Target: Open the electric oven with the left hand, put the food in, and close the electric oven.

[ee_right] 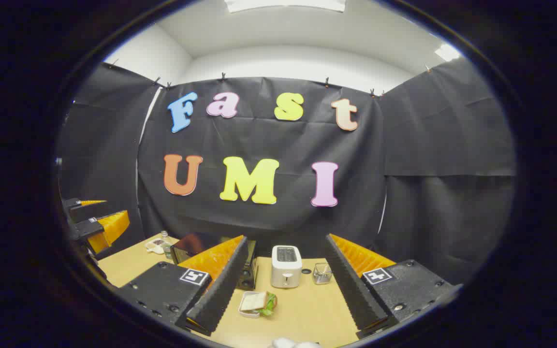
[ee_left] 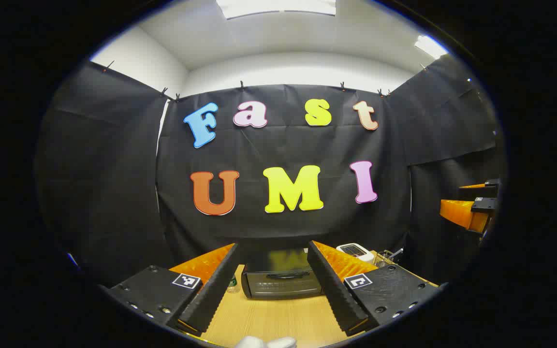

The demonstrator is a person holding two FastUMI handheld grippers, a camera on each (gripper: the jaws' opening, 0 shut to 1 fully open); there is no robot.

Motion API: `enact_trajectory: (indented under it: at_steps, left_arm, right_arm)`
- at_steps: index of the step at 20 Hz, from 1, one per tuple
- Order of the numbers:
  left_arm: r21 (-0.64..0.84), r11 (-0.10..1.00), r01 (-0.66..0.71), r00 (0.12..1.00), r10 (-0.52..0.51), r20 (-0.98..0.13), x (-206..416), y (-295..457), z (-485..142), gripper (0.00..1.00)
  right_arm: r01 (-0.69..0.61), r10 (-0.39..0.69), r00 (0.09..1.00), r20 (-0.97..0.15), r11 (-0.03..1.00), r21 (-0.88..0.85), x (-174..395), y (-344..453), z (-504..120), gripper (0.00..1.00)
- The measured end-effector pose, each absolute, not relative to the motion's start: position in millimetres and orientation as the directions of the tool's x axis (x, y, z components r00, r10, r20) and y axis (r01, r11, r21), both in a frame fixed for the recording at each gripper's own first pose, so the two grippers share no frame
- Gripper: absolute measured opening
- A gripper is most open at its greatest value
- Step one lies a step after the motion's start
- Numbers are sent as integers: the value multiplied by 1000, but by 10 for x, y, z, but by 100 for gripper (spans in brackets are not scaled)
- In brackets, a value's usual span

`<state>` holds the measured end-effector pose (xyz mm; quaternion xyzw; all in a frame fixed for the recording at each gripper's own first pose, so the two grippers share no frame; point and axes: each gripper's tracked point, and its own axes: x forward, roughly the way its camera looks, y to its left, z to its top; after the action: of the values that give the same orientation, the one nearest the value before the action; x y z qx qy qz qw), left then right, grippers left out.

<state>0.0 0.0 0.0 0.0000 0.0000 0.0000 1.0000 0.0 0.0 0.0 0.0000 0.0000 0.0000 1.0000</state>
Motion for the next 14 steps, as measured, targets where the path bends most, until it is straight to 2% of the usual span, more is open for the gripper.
enact_trajectory:
  at_steps: [1,2,3,4,5,7,8,11,12,13,14]
  left_arm:
    - [-3,1000,-1,1000,1,1,28,-14,1,93]
    - [-4,1000,-2,1000,2,-1,49,-18,2,92]
    - [-4,1000,-2,1000,2,-2,70,-28,10,93]
    - [-5,1000,-3,1000,3,-1,94,-30,20,93]
    - [-8,1000,-3,1000,3,0,115,-41,26,93]
    - [-8,1000,-7,1000,7,-2,159,-24,21,93]
    - [-7,1000,-10,1000,10,-6,175,-14,12,92]
    - [-15,1000,-8,1000,7,-18,233,-35,-43,93]
    - [-15,1000,-3,1000,2,-22,264,-57,-77,93]
    - [-13,1000,-6,1000,5,-27,320,-33,-105,93]
    - [-12,1000,-7,1000,7,-30,399,-26,-152,93]
  right_arm:
    - [-2,2,1000,-3,1000,-2,14,-8,-7,91]
    - [-1,1,1000,-5,1000,-5,24,-29,-6,100]
    - [-1,1,1000,-3,1000,-3,44,-38,-6,91]
    - [-1,1,1000,-7,1000,0,60,-45,-3,100]
    - [-1,1,1000,-9,1000,2,75,-57,-21,91]
    - [2,-2,1000,-14,1000,3,112,-102,-40,91]
    - [1,-1,1000,-17,1000,7,132,-107,-38,100]
    - [11,-11,1000,-20,1000,8,193,-147,-77,100]
    - [8,-8,1000,-24,1000,13,216,-139,-85,91]
    - [6,-6,1000,-30,1000,18,231,-138,-105,91]
    - [6,-5,999,-35,1000,21,249,-153,-107,100]
